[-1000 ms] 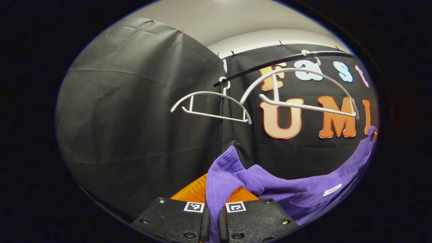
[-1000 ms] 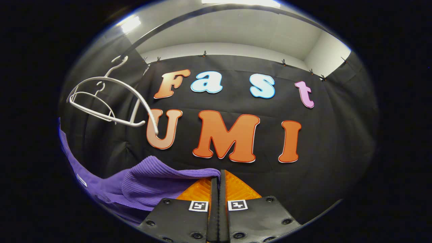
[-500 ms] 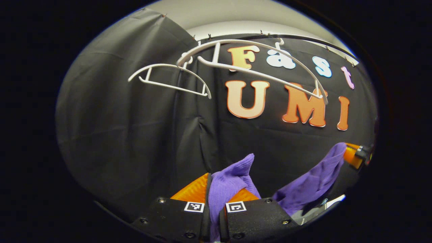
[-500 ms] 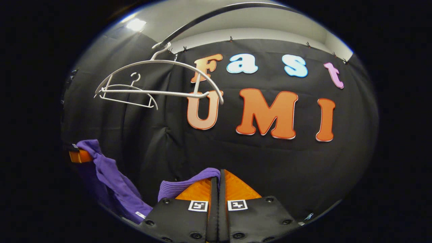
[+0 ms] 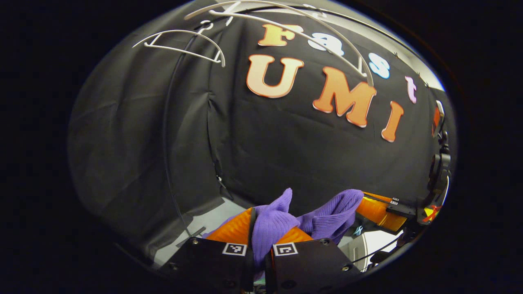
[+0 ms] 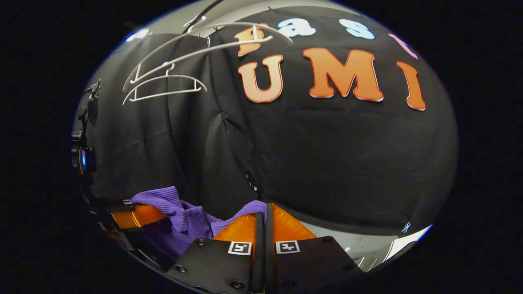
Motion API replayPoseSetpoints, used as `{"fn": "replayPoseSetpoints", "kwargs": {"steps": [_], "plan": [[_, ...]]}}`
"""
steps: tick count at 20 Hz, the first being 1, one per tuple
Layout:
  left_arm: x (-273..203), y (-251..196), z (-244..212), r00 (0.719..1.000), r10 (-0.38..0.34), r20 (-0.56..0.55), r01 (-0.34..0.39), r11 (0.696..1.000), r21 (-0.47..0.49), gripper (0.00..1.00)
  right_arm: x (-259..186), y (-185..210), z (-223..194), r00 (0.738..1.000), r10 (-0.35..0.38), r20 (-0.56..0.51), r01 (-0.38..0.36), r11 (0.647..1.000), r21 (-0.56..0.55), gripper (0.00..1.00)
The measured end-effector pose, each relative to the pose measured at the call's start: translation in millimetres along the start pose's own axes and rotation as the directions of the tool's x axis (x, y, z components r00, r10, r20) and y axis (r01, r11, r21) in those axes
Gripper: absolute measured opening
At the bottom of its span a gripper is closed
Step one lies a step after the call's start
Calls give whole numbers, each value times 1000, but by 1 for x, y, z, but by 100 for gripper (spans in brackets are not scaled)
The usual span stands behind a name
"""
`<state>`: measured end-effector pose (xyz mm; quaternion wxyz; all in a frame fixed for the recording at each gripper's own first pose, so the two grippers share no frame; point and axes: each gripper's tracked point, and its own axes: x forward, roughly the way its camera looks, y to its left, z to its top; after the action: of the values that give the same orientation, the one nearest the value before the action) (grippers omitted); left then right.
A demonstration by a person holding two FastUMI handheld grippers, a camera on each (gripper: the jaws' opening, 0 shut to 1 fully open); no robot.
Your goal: Grasp the clothes on the hanger with both hands and then place them into the laundry hamper below.
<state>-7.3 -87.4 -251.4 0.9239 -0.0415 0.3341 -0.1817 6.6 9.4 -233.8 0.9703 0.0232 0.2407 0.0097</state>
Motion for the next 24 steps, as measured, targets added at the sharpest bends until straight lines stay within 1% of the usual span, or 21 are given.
{"fn": "replayPoseSetpoints", "kwargs": {"steps": [1, 3, 5, 6, 7, 8, 9, 10, 11, 12, 13, 15, 17, 18, 19, 20, 21, 23, 24], "plan": [[2, -1, -12, 999, 8, -39, -8, 1000, 7, 11, 1, 2, -12, 999, 11, -35, -10, 1000, 23, 8], [5, -9, -29, 997, -5, -80, 3, 1000, -26, 11, 5, 3, -35, 993, 16, -115, -7, 997, 77, 8], [3, -15, -48, 991, -24, -134, 16, 998, -63, 11, 7, -7, -55, 983, -12, -181, 32, 993, 111, 8], [0, -13, -54, 987, -22, -158, 12, 998, -61, 11, 8, -14, -63, 978, -32, -207, 58, 991, 121, 8], [1, -11, -56, 986, -25, -166, 14, 998, -68, 8, 7, -19, -69, 972, -45, -233, 77, 988, 132, 8], [2, -12, -58, 985, -31, -171, 17, 996, -83, 11, 8, -20, -79, 963, -49, -265, 89, 986, 139, 8], [4, -12, -64, 982, -36, -188, 17, 995, -102, 11, 6, -21, -91, 952, -51, -300, 98, 985, 143, 8], [5, -9, -73, 975, -23, -221, -1, 994, -109, 9, 6, -22, -103, 939, -52, -339, 105, 985, 140, 8], [3, -5, -83, 966, -6, -258, -21, 994, -104, 11, 6, -23, -113, 927, -56, -371, 113, 985, 133, 9], [1, -2, -90, 961, 4, -278, -34, 994, -103, 14, 8, -26, -118, 921, -61, -385, 121, 984, 132, 8], [1, -1, -91, 957, 9, -289, -43, 993, -110, 11, 6, -25, -116, 918, -56, -392, 118, 984, 137, 8], [3, 1, -91, 957, 13, -290, -52, 991, -126, 11, 8, -23, -117, 917, -58, -396, 120, 984, 134, 10], [3, 4, -93, 956, 15, -292, -56, 989, -133, 13, 6, -23, -116, 916, -56, -398, 114, 986, 125, 10], [0, 4, -92, 956, 13, -292, -56, 989, -137, 13, 8, -22, -116, 916, -47, -398, 104, 987, 124, 12], [3, 3, -93, 956, 16, -292, -58, 989, -136, 19, 10, -19, -118, 917, -41, -397, 98, 987, 124, 12], [0, 5, -93, 955, 20, -296, -61, 990, -130, 33, 11, -13, -112, 923, -18, -383, 76, 988, 137, 34], [1, 7, -96, 954, 23, -298, -63, 990, -124, 46, 13, -12, -110, 926, -21, -377, 73, 989, 125, 55], [6, 13, -98, 947, 53, -317, -88, 991, -98, 72, 12, -10, -109, 927, -17, -374, 60, 993, 104, 98], [0, 14, -101, 944, 64, -325, -100, 990, -95, 85, 12, -10, -110, 926, -19, -378, 58, 994, 92, 99]]}}
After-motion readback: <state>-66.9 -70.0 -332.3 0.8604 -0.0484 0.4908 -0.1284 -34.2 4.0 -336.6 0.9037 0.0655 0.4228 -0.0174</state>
